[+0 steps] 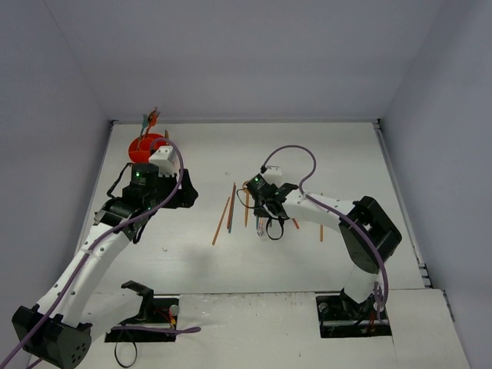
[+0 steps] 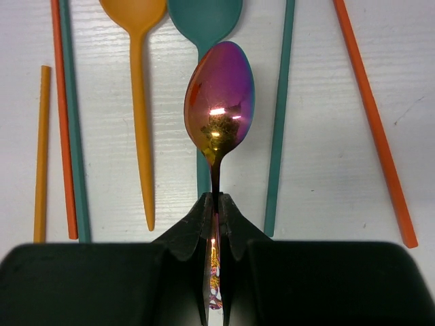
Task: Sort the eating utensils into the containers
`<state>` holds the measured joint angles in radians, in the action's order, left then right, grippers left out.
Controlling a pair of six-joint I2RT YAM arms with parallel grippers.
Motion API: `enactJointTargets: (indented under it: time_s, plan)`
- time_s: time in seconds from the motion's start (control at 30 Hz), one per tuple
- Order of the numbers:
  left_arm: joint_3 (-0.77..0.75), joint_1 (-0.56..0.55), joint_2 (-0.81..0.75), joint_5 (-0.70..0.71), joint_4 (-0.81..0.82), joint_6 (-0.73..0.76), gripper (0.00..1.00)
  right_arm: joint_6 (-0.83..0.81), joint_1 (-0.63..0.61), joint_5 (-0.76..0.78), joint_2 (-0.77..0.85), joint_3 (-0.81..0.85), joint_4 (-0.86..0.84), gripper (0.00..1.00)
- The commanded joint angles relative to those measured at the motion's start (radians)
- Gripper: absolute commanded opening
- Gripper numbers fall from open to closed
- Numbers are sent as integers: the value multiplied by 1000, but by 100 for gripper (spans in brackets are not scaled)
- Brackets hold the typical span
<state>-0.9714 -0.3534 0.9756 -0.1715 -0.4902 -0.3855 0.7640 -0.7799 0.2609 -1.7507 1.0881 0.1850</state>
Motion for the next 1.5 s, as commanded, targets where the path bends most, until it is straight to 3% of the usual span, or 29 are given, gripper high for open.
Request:
enactJointTargets:
  time_s: [0.0,0.53,0.83,1.23,1.3,1.47]
  plan:
    - [-41,-4,-21,-35,35,-32,62,-105,0,-6,80,1,8,0]
    - [-62,-4,11,-354,265,-269,63,-462,-64,-407,444,-47,-306,0]
    - [-23,-4,47,-436,558,-508,63,-453,-65,-536,486,7,-367,0]
    - [-2,-4,78,-429,568,-568,61,-436,-67,-566,496,26,-412,0]
    - [-3,-4,78,-429,571,-571,58,-435,-67,-570,493,26,-419,0]
    - [-10,-4,78,-430,574,-577,37,-430,-65,-568,490,20,-430,0]
